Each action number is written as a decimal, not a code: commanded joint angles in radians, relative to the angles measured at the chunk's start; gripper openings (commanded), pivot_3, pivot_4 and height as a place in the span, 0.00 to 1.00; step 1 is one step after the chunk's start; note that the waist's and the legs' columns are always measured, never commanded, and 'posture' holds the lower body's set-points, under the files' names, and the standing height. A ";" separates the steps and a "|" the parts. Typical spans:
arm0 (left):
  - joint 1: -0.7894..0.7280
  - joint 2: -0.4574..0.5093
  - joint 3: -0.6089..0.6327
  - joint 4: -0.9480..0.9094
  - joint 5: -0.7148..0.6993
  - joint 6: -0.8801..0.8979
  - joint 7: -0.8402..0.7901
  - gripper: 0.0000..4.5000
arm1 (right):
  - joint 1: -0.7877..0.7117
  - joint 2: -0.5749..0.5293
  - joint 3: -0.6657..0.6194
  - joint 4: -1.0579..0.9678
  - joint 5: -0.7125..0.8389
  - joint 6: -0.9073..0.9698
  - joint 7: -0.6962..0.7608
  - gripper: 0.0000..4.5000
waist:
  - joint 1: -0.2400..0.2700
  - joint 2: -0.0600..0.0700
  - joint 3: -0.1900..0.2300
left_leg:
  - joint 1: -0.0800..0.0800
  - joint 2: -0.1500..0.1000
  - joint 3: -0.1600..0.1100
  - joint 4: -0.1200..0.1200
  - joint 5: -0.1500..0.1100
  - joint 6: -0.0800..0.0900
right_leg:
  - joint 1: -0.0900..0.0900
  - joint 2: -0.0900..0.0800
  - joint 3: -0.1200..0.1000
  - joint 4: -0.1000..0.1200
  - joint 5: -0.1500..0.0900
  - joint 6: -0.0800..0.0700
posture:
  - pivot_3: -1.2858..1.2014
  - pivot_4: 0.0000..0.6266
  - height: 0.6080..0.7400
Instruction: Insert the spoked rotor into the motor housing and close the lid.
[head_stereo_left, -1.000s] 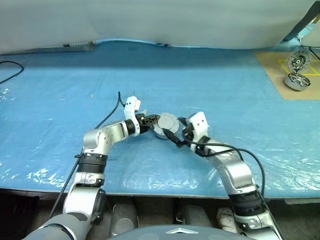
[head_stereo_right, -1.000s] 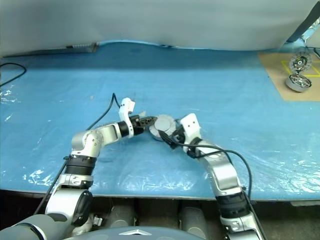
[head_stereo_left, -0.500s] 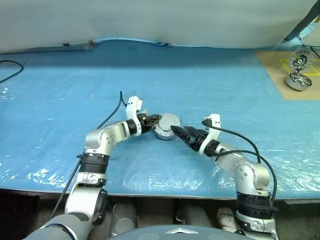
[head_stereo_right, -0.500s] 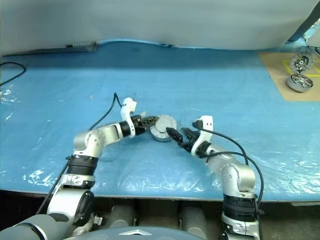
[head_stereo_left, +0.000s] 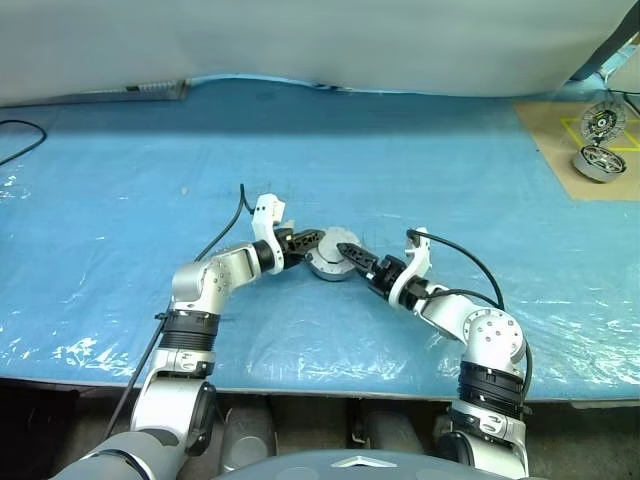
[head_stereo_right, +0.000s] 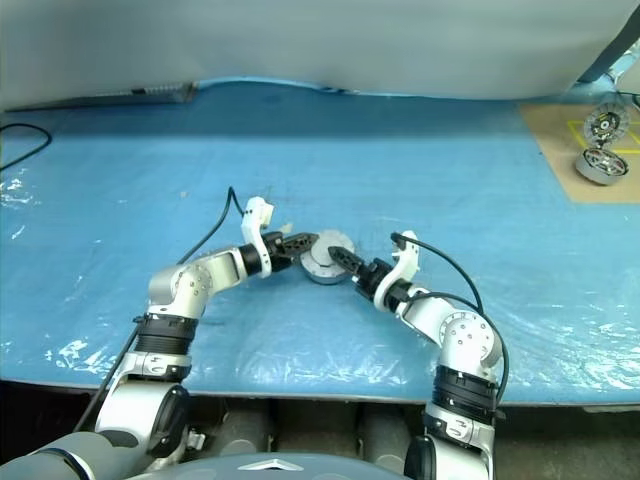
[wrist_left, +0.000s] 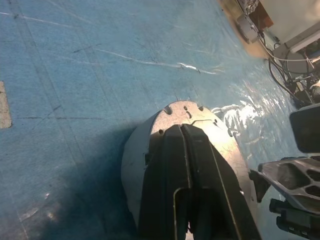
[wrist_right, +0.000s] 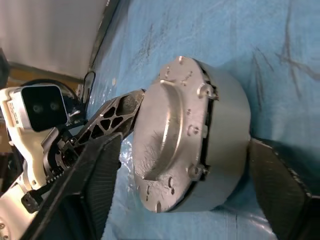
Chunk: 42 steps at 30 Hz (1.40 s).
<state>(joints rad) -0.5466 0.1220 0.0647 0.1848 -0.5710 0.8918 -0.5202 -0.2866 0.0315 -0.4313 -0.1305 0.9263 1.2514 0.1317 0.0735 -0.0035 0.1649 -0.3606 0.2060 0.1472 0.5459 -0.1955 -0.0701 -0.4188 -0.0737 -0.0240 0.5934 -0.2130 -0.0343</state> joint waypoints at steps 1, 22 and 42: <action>0.022 -0.011 -0.031 -0.003 0.011 0.009 -0.003 0.00 | 0.001 0.008 -0.046 -0.023 0.128 0.074 -0.029 0.64 | 0.000 0.000 0.000 | 0.000 0.000 0.000 0.000 0.000 0.000 | 0.000 0.000 0.000 0.000 0.000 0.000 | 0.52 0.24 1.00; 0.025 -0.048 0.109 -0.050 -0.119 0.060 0.017 0.52 | 0.031 0.004 -0.048 -0.046 0.273 0.067 -0.109 0.24 | 0.005 0.001 0.000 | 0.000 0.000 0.000 0.000 0.000 0.000 | 0.000 0.000 0.000 -0.001 0.003 0.005 | 0.52 0.24 1.00; 0.165 -0.196 0.499 -0.106 -0.713 0.269 0.359 1.00 | -0.080 -0.030 -0.006 -0.008 0.559 -0.125 -0.280 0.24 | 0.001 0.001 0.000 | -0.008 0.000 -0.001 0.002 0.000 0.000 | -0.005 0.000 -0.001 -0.002 0.005 0.007 | 0.52 0.24 1.00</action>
<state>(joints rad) -0.3869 -0.0675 0.5620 0.1167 -1.2219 1.1505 -0.1781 -0.3321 0.0002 -0.4563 -0.1031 1.4034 1.1413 -0.1598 0.0742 -0.0027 0.1651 -0.3690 0.2059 0.1461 0.5476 -0.1954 -0.0703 -0.4240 -0.0733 -0.0251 0.5915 -0.2081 -0.0274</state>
